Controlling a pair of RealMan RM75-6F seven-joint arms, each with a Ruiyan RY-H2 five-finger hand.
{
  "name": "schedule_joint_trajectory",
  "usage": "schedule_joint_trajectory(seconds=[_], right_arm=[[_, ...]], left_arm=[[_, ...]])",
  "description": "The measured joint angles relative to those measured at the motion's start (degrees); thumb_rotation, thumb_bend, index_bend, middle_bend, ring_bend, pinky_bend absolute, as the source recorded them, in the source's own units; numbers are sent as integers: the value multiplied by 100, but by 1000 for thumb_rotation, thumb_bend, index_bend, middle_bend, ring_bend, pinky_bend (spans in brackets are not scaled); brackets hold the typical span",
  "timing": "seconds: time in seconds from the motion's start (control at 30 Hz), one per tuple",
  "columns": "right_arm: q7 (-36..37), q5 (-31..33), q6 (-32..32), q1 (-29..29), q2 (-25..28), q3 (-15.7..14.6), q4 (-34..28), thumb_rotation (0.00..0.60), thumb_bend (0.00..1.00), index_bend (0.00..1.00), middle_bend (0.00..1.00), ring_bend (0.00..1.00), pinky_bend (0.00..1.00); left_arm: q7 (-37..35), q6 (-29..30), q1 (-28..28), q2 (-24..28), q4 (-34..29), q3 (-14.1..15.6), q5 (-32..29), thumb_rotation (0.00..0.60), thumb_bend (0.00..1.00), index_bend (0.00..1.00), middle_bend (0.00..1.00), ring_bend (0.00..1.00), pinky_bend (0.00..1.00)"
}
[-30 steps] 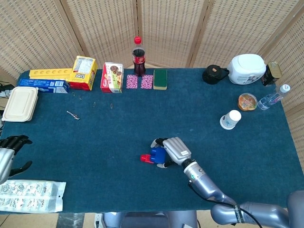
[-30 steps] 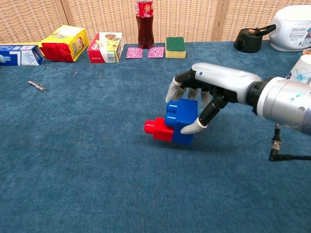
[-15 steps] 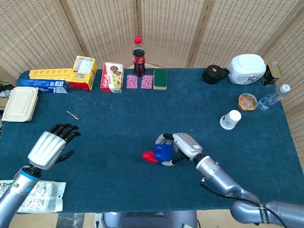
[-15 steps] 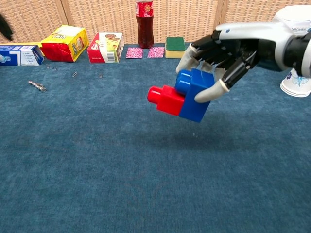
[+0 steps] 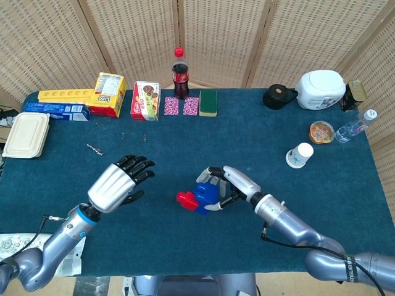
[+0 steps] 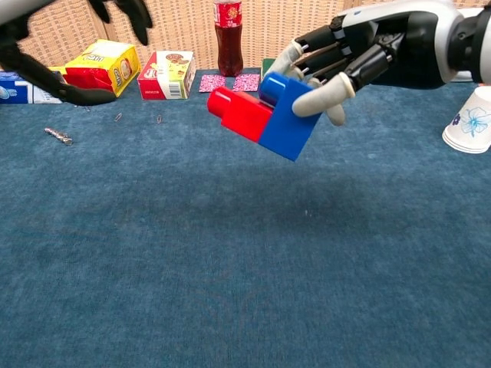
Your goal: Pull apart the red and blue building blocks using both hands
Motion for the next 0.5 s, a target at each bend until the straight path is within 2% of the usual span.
schedule_joint_trajectory(seconds=[0.23,0.5], right_arm=[[746,78,-407,83,23,205,255,600,211,520,560,689,603],[1083,-96,-523,74,28,292,342,600,211,521,561,692,603]], left_arm=[[30,30,-289,-361,272,25,203,600,248,415,324,273,334],[51,119,-485,-668,490,29,269,600,248,422,324,274,333]])
